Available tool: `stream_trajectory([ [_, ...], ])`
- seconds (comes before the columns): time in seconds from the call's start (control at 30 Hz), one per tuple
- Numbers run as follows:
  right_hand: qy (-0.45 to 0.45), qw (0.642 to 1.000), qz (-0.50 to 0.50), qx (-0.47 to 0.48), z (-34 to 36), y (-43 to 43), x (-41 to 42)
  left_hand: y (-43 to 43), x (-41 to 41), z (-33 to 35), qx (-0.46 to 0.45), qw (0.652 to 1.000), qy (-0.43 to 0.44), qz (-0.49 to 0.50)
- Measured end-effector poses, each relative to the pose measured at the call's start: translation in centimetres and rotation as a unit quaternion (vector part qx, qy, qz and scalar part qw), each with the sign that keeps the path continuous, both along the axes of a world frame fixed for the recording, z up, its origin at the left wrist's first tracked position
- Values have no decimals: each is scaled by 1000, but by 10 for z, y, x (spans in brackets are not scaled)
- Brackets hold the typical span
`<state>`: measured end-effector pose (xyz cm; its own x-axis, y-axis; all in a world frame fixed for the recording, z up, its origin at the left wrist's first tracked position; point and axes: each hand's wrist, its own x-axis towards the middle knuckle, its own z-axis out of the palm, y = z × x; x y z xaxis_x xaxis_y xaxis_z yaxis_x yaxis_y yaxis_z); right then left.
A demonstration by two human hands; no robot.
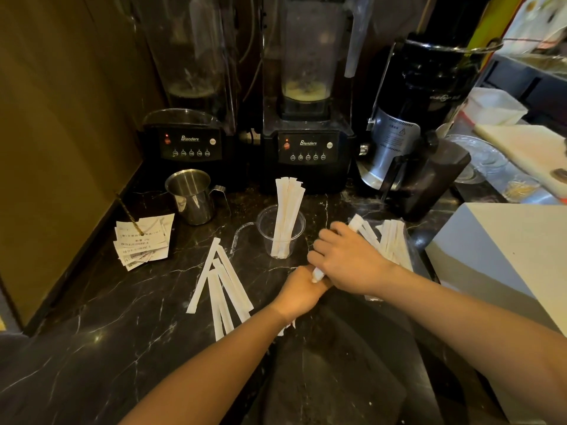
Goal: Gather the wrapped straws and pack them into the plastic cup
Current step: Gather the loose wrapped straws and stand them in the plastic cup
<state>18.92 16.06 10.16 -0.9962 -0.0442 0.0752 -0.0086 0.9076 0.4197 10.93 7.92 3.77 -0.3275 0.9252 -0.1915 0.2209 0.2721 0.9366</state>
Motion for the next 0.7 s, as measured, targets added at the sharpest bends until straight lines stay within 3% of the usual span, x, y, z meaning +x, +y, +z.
stream_trajectory([
  [0.1, 75, 992, -34, -90, 16, 1, 0, 3, -6, 3, 68, 997, 6, 23],
  [0.2, 185, 955, -94, -212, 29, 3, 3, 5, -11, 8, 120, 992, -35, 35],
  [0.3, 279, 852, -136, -421, 38, 1, 2, 6, -13, 11, 132, 990, -40, 39],
  [0.4, 279, 773, -157, -548, 33, -2, -1, 5, -14, 13, 139, 989, -35, 37],
  [0.6, 245, 768, -171, -567, 6, -19, -11, -3, -17, 10, 172, 983, -64, -2],
  [0.7, 261, 746, -158, -592, 2, -28, -15, -8, -18, 9, 196, 978, -75, 0],
])
